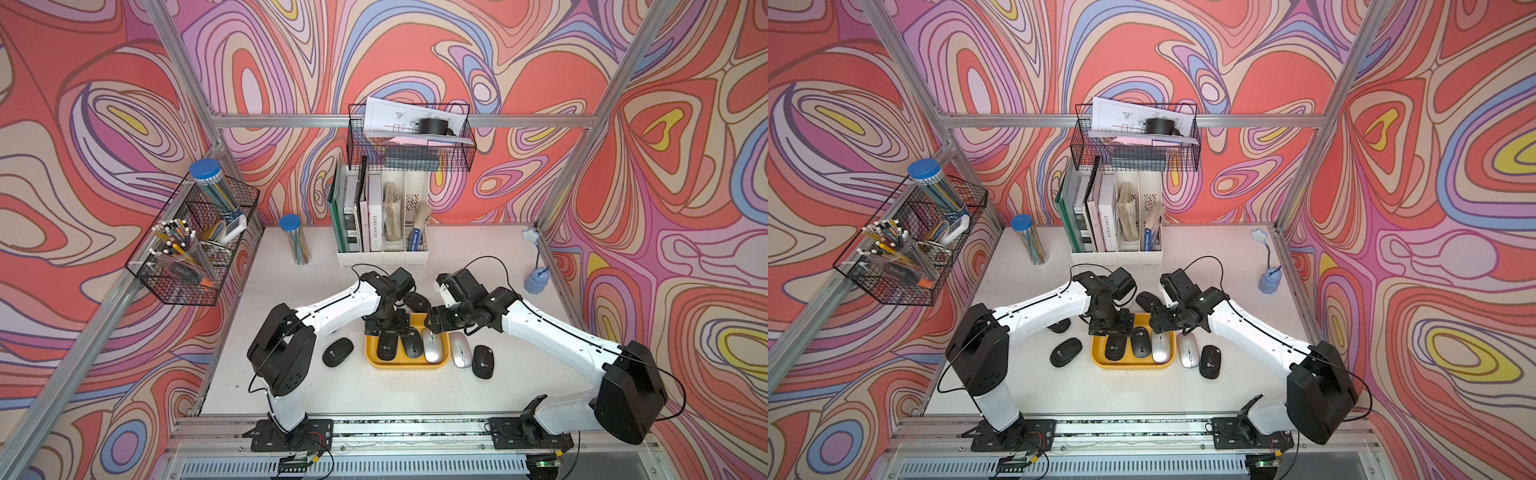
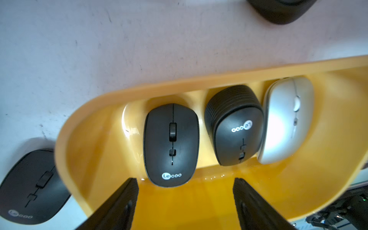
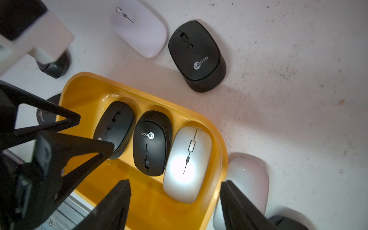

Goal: Put the mouse in the storage box
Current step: Place the mouse in the storage box, then pick up the mouse from the center of the board.

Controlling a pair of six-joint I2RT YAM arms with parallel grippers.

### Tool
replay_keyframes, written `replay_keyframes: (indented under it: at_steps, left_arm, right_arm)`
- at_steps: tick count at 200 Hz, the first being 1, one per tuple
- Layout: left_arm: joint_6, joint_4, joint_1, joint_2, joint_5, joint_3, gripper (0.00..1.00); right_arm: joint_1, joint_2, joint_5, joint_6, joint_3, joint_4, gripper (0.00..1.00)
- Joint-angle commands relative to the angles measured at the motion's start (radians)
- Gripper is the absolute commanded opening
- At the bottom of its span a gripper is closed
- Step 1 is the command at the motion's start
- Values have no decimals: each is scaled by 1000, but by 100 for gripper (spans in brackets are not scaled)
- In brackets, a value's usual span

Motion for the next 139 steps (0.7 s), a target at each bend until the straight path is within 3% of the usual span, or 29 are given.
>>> replay_keyframes:
  at_steps: [1, 48, 82, 93, 112, 139]
  left_arm:
    - [-8, -84, -5, -37, -41, 18, 81]
    - [39, -251, 9, -119, -220, 32, 83]
    - [65, -269, 163, -245, -229, -87, 84]
    - [61, -237, 253, -278, -171, -126, 84]
    - [-18, -180, 359, -302, -102, -176, 83]
    - [-232, -117, 380, -273, -56, -208, 86]
  right_arm:
    - [-5, -15, -3, -10, 32, -4, 73]
    - [-5, -35, -8, -1, 36, -2, 73]
    - [-5, -46, -27, 11, 22, 31, 73]
    - [-5, -40, -41, 13, 19, 43, 73]
    - [-5, -22, -50, 4, 26, 48, 73]
    - [-5, -7, -46, -17, 44, 50, 73]
